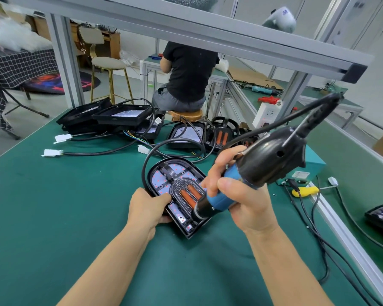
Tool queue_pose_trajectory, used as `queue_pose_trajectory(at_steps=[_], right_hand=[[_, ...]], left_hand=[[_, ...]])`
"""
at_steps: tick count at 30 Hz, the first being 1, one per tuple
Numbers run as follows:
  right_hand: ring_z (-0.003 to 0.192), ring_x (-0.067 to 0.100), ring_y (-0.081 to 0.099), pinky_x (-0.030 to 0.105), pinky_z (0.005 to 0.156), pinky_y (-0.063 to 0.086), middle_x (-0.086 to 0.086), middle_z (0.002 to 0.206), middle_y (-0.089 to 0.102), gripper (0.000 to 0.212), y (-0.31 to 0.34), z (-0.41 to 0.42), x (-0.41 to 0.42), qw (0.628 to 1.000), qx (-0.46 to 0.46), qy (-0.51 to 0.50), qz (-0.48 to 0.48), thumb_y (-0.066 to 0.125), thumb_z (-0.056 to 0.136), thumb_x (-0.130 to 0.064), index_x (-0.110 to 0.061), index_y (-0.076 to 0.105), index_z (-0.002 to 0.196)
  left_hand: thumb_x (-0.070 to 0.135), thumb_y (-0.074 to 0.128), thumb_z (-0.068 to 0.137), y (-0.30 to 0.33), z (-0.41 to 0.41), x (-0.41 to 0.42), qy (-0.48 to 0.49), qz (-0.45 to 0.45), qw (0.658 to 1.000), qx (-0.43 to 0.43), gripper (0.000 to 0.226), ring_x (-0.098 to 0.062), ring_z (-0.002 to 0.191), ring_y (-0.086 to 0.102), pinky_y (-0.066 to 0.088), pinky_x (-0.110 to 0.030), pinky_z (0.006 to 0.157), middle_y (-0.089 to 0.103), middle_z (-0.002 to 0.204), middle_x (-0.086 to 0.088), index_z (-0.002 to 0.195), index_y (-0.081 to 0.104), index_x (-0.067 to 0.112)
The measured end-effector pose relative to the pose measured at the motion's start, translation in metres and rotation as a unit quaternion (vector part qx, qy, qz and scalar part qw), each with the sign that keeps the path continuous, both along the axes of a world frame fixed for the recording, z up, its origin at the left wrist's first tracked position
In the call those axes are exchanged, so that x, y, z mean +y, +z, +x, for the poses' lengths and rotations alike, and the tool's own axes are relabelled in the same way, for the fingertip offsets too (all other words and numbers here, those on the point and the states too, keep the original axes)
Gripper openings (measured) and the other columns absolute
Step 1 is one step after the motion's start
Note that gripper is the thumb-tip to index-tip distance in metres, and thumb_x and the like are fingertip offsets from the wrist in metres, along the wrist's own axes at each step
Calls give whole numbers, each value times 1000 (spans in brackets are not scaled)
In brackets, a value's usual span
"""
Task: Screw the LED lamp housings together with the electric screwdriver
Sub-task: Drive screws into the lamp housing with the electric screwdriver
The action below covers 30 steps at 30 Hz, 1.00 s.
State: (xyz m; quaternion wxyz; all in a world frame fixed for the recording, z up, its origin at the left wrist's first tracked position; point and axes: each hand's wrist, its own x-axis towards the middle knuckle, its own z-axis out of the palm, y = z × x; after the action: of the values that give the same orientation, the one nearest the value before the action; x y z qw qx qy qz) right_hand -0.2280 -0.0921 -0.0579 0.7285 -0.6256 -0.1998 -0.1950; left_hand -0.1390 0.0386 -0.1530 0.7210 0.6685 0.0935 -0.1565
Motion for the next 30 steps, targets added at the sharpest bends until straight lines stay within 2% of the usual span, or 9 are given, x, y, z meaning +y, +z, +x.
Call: queue_pose_trajectory(at_steps=[5, 10, 15, 17, 19, 21, 25, 28, 30], right_hand=[[55, 15, 53, 40, 67, 47, -7, 60, 59, 32, 7, 3, 4, 999, 9, 31, -42, 63, 63, -13, -33, 65, 88], [51, 14, 51, 29, 62, 51, -1, 55, 54, 26, 25, 5, -8, 988, -76, -71, 117, 58, 65, -8, -18, 63, 88], [64, 17, 61, 35, 77, 52, 1, 69, 65, 26, 37, -3, -42, 967, -59, -190, 159, 61, 73, -7, -14, 57, 98], [73, 20, 64, 37, 84, 53, 5, 76, 68, 23, 39, -6, -54, 952, -60, -234, 189, 57, 78, -7, -14, 57, 100], [78, 22, 64, 36, 87, 52, 6, 80, 68, 23, 40, -9, -65, 941, -58, -262, 208, 56, 79, -9, -16, 56, 101], [70, 19, 63, 32, 79, 53, 4, 79, 69, 22, 39, -15, -76, 937, -46, -270, 218, 56, 79, -13, -19, 57, 100], [50, 10, 46, 21, 57, 43, -3, 60, 53, 19, 37, -24, -94, 929, -31, -285, 235, 52, 76, -16, -19, 57, 94], [48, 10, 44, 21, 56, 40, -4, 55, 48, 18, 34, -27, -102, 911, -29, -321, 256, 54, 73, -16, -15, 57, 92], [49, 11, 44, 22, 56, 41, -3, 55, 48, 18, 30, -30, -107, 905, -27, -331, 267, 55, 72, -17, -14, 57, 90]], left_hand=[[-8, 61, 76, 1, 0, 0, 0, -7, 1000, 7, 17, -32, 66, 67, 55, -36, 49, 68, 89, -29, 93, 63, -10], [-1, 64, 77, -1, 1, 3, -4, 5, 1000, 7, 44, -36, 85, 69, 58, -42, 54, 63, 110, -22, 118, 49, -4], [28, 64, 85, 10, -11, 12, -46, 122, 991, -22, 38, -24, 46, 64, 54, -35, 47, 65, 84, -17, 108, 39, 11], [46, 59, 85, 17, -19, 16, -59, 228, 970, -59, 46, -30, 57, 65, 54, -38, 54, 65, 80, -14, 109, 36, 14], [58, 54, 84, 23, -25, 22, -58, 367, 921, -114, 56, -38, 85, 63, 51, -41, 74, 66, 89, -14, 116, 35, 15], [56, 52, 86, 34, -28, 24, -3, 456, 871, -181, 56, -38, 89, 60, 41, -38, 73, 66, 87, -13, 122, 32, 17], [30, 59, 85, 66, -35, 4, 53, 378, 835, -397, 28, -27, 61, 52, 35, -32, 60, 51, 54, 10, 109, 47, 25], [23, 59, 83, 82, -22, -43, -121, 345, 824, -432, 13, -18, 66, 57, 47, -31, 65, 52, 54, 10, 94, 61, 30], [20, 57, 86, 84, -3, -82, -254, 393, 779, -417, 17, -19, 84, 62, 50, -30, 75, 62, 72, 10, 96, 68, 28]])
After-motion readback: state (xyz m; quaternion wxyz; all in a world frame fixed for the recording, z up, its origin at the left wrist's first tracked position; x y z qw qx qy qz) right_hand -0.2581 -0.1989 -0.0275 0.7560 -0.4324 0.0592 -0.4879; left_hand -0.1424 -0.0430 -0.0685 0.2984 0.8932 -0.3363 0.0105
